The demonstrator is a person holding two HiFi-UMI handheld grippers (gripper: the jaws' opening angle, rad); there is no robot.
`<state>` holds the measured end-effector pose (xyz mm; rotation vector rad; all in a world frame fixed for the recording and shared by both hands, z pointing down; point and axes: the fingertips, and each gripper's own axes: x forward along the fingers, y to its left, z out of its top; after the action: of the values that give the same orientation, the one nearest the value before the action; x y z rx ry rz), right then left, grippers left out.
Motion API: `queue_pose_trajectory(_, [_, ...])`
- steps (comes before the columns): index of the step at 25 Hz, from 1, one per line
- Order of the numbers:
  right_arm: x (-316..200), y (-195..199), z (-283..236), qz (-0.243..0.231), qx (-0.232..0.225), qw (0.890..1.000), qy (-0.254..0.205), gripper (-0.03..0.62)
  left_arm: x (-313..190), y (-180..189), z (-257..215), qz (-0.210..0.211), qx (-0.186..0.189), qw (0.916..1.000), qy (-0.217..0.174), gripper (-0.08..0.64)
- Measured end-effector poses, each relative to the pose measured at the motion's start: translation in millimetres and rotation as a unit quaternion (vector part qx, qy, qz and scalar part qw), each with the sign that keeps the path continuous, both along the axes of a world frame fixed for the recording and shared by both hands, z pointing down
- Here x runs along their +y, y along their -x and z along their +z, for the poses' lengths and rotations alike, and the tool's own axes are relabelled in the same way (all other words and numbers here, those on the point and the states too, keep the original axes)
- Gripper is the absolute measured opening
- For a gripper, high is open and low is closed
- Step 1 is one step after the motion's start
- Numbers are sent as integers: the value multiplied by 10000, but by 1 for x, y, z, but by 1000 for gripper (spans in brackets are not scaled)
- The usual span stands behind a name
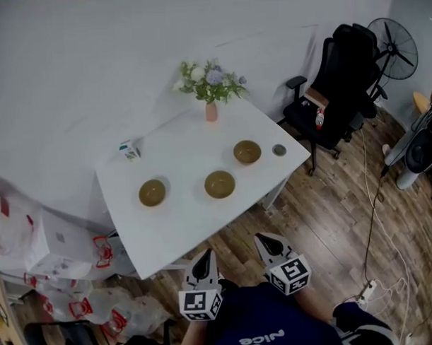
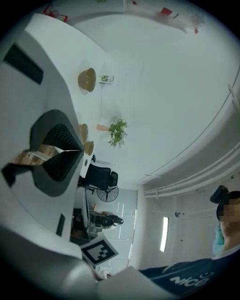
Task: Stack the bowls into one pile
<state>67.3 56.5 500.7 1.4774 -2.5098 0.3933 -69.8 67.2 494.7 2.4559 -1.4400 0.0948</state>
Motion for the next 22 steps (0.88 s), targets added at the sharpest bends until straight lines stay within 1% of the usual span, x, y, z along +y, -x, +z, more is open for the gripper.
queue_pose_trajectory(4, [-21,20,6,319,-78,9994,86,23,-27,14,1,388,-8,9992,7,18])
queue_pose_trajectory(7, [-33,33,12,534,-68,9985,134,23,-47,25,5,594,4,9982,18,18])
queue_pose_trajectory(11, [-39,42,20,804,-81,9963,290,23,-59,32,9,982,104,9950,156,18])
queue_pose_trajectory(14, [-45,47,27,880,-198,9947,484,23,-65,32,8,1213,243,9921,202,18])
queue_pose_trajectory(17, [-49,45,37,952,-347,9918,783,23,-68,35,12,1197,343,9919,258,18])
queue_pose_trajectory(20, [-61,41,42,956,-182,9904,986,23,-75,41,15,1048,307,9935,321,18])
queue_pose_trajectory(22, [-73,37,46,933,-169,9892,1113,23,-82,47,15,904,330,9948,325,18])
